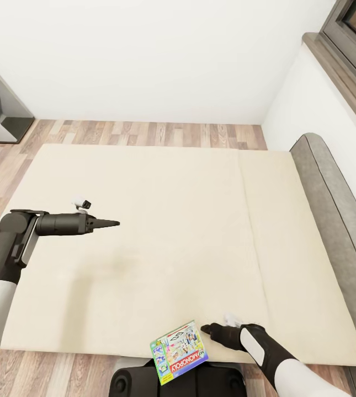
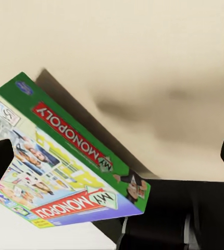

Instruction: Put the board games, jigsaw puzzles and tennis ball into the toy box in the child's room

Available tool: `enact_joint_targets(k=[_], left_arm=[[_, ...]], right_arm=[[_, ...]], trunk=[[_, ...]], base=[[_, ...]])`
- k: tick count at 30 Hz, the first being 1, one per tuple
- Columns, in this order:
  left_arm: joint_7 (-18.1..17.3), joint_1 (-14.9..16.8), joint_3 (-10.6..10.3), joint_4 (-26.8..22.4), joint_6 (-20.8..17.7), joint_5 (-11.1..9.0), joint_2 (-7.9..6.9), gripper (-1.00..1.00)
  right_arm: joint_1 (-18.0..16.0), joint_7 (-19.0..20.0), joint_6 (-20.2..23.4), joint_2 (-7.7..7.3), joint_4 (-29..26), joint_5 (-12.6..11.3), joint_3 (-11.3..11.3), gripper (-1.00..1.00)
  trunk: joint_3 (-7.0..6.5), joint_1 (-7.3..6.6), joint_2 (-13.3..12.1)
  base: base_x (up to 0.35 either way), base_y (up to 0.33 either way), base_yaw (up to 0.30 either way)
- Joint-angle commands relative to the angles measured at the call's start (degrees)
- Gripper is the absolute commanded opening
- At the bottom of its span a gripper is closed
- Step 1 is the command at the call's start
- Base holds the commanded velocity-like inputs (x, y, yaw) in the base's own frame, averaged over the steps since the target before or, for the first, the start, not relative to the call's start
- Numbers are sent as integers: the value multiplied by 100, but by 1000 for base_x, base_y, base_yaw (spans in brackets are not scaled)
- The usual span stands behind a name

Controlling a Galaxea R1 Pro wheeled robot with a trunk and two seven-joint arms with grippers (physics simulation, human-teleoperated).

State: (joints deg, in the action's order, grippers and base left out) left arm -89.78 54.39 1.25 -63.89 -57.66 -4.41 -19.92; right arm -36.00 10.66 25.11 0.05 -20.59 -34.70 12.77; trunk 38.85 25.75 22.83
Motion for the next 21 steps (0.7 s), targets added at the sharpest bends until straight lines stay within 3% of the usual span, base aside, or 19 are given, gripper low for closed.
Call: enact_joint_targets(k=[1, 15, 21], left_arm=[[-22, 2, -2, -1, -61, 1, -3, 100], [-22, 2, -2, -1, -61, 1, -3, 100], [-22, 2, -1, -1, -61, 1, -3, 100]], right_arm=[[8, 13, 21, 0, -2, 13, 2, 100], [65, 33, 22, 15, 2, -8, 23, 100], [66, 277, 22, 19, 2, -10, 24, 100]], trunk=[[6, 3, 9], [6, 3, 9], [6, 3, 9]], base=[[0, 0, 0], [0, 0, 0], [0, 0, 0]])
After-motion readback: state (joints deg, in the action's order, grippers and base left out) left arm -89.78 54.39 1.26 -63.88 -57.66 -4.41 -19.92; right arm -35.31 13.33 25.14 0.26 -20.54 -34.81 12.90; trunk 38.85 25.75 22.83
